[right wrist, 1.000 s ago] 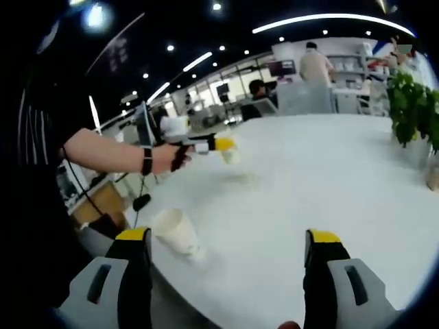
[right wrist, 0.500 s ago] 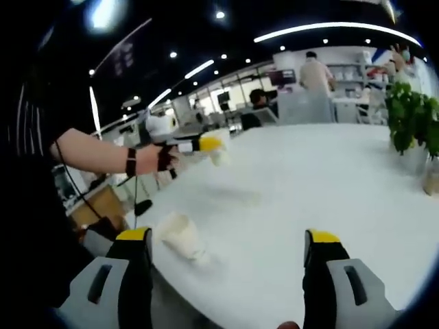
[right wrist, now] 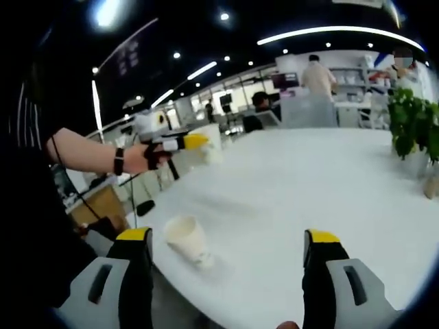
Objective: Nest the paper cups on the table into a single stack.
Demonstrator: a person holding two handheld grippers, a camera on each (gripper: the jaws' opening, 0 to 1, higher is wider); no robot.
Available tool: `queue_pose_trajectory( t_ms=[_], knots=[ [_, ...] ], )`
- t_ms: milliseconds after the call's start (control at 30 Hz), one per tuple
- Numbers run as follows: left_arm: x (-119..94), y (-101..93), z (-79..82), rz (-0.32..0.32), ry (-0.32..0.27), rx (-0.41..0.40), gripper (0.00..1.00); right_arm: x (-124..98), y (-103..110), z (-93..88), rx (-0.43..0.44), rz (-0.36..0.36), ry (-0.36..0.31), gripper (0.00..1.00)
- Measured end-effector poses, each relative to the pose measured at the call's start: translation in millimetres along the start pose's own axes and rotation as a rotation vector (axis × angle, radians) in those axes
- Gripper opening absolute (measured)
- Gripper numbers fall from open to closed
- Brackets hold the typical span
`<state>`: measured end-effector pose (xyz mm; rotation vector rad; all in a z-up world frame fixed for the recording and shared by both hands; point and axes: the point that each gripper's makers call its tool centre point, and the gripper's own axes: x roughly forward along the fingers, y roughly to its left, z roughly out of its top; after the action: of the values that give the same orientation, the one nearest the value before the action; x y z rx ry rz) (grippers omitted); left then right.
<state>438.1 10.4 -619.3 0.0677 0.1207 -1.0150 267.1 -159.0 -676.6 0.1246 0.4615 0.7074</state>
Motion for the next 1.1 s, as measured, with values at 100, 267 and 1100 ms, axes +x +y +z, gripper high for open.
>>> queue_pose_trajectory(
  t_ms=[100, 267, 1100],
  knots=[
    [-6, -4.7, -0.7, -0.021, -0.002, -0.007, 0.42, 2, 2, -0.2, -0.005, 0.006, 0.0, 0.89],
    [-14, -22.1, 5.0, -0.03, -0.028, -0.012, 0.41, 3, 5, 0.8, -0.015, 0.015, 0.004, 0.89],
    [-26, -93.9, 4.2, -0.181, -0.051, -0.137, 0.4, 13, 10, -1.2, -0.017, 0.038, 0.003, 0.89]
  ],
)
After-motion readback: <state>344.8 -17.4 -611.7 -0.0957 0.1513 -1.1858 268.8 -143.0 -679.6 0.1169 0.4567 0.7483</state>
